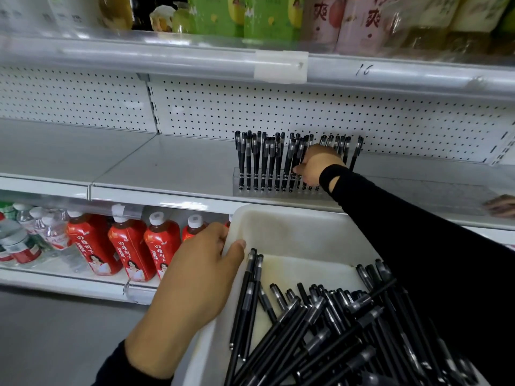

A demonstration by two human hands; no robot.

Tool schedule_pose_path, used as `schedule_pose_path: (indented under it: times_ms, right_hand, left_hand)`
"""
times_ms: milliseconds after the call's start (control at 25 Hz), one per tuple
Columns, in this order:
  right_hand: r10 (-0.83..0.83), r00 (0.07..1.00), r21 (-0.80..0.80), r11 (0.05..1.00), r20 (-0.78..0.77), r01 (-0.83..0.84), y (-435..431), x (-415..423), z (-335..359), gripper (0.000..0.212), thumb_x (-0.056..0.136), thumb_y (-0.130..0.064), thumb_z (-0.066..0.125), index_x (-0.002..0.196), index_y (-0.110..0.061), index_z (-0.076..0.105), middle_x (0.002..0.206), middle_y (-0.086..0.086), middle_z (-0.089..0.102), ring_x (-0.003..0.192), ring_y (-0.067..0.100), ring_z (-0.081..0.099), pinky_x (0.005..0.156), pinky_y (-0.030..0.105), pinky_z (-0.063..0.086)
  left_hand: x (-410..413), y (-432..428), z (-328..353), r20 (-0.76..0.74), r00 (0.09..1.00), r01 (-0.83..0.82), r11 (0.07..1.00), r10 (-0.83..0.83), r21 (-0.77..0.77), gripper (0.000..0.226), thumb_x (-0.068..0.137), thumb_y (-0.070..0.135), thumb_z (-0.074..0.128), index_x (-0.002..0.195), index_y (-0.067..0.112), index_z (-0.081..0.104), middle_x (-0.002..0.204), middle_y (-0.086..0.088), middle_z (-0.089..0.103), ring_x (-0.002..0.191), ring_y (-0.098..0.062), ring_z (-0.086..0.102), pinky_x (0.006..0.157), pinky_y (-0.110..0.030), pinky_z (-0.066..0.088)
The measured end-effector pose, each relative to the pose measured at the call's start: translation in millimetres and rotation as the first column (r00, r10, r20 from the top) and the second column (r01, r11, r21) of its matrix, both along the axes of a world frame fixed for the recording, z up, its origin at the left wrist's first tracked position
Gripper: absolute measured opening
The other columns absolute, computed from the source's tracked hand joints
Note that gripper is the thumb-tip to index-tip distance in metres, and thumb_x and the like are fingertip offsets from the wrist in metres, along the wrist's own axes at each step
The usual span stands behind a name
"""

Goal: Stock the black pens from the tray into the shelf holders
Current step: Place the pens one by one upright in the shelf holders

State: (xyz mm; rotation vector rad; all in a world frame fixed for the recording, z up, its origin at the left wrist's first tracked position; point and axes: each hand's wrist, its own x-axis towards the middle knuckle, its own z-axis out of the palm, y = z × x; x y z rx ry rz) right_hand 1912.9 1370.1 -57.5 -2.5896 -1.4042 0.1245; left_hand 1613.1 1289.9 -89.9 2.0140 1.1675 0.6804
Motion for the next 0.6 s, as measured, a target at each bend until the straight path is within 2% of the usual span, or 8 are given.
schedule_pose_path:
  times_ms: [120,160,240,320,400,480,600]
  right_hand:
    - [0.055,0.997,0.058,0.997,0.060,-0.059,-33.4,-14.4,30.4,0.034,0.095,-0.035,0.064,0.083,-0.003,0.068,0.076,0.007,0.068,0.069,0.021,0.065,0.067,0.029,0.055]
    - [0.106,0.991,0.107,0.988,0.080,-0.114,-50.1,-26.4,40.2,0.037,0.095,-0.036,0.063,0.077,-0.003,0.068,0.070,0.005,0.066,0.065,0.020,0.063,0.068,0.031,0.057]
    - [0.254,0.966,0.146,0.955,0.046,-0.258,-89.4,-59.3,54.1,0.041,0.094,-0.041,0.063,0.072,-0.008,0.068,0.063,0.001,0.065,0.058,0.017,0.062,0.062,0.026,0.054]
    - [0.406,0.904,-0.013,0.911,-0.134,-0.411,-121.7,-93.8,53.2,0.036,0.094,-0.046,0.062,0.074,-0.016,0.070,0.063,-0.001,0.068,0.052,0.010,0.063,0.056,0.021,0.051]
    - [0.446,0.849,-0.218,0.832,-0.284,-0.510,-136.3,-118.6,34.5,0.036,0.092,-0.049,0.062,0.077,-0.018,0.072,0.061,-0.004,0.069,0.049,0.003,0.062,0.057,0.021,0.051]
    - [0.453,0.850,-0.346,0.778,-0.270,-0.525,-136.6,-133.2,10.7,0.043,0.091,-0.053,0.063,0.074,-0.014,0.071,0.057,-0.003,0.067,0.049,0.007,0.061,0.057,0.024,0.050]
    - [0.456,0.866,-0.363,0.786,-0.207,-0.501,-130.0,-140.0,-11.0,0.054,0.088,-0.059,0.063,0.059,-0.014,0.057,0.053,-0.003,0.057,0.050,0.012,0.053,0.051,0.025,0.038]
  left_hand:
    - [-0.8,-0.5,0.8,-0.009,1.000,-0.011,1.000,0.012,0.012,0.018,0.096,0.039,0.053,0.086,0.026,0.059,0.065,0.001,0.063,0.060,-0.010,0.057,0.054,-0.029,0.037]
    - [-0.6,-0.6,1.3,-0.010,1.000,-0.015,1.000,0.015,0.015,0.018,0.096,0.039,0.053,0.086,0.026,0.060,0.064,0.003,0.062,0.060,-0.009,0.056,0.053,-0.028,0.036]
    - [0.7,-0.5,1.5,-0.007,1.000,-0.007,1.000,0.007,0.017,0.017,0.097,0.038,0.054,0.087,0.026,0.060,0.065,0.005,0.062,0.062,-0.008,0.057,0.054,-0.028,0.036]
    - [1.8,-1.1,1.5,-0.008,1.000,-0.001,1.000,0.001,0.021,0.016,0.096,0.038,0.054,0.088,0.027,0.061,0.065,0.005,0.063,0.062,-0.008,0.058,0.054,-0.028,0.036]
    - [2.6,-2.7,2.0,-0.019,1.000,0.004,1.000,-0.003,0.025,0.016,0.096,0.039,0.054,0.089,0.027,0.061,0.065,0.005,0.063,0.062,-0.008,0.058,0.054,-0.029,0.036]
    - [2.2,-4.2,3.0,-0.024,1.000,-0.001,1.000,0.002,0.030,0.015,0.096,0.039,0.053,0.090,0.027,0.060,0.069,0.004,0.065,0.067,-0.010,0.060,0.056,-0.031,0.040]
    - [0.7,-3.5,3.0,-0.020,1.000,-0.010,0.999,0.010,0.046,0.016,0.096,0.039,0.053,0.091,0.025,0.060,0.071,0.000,0.067,0.070,-0.015,0.062,0.065,-0.039,0.050]
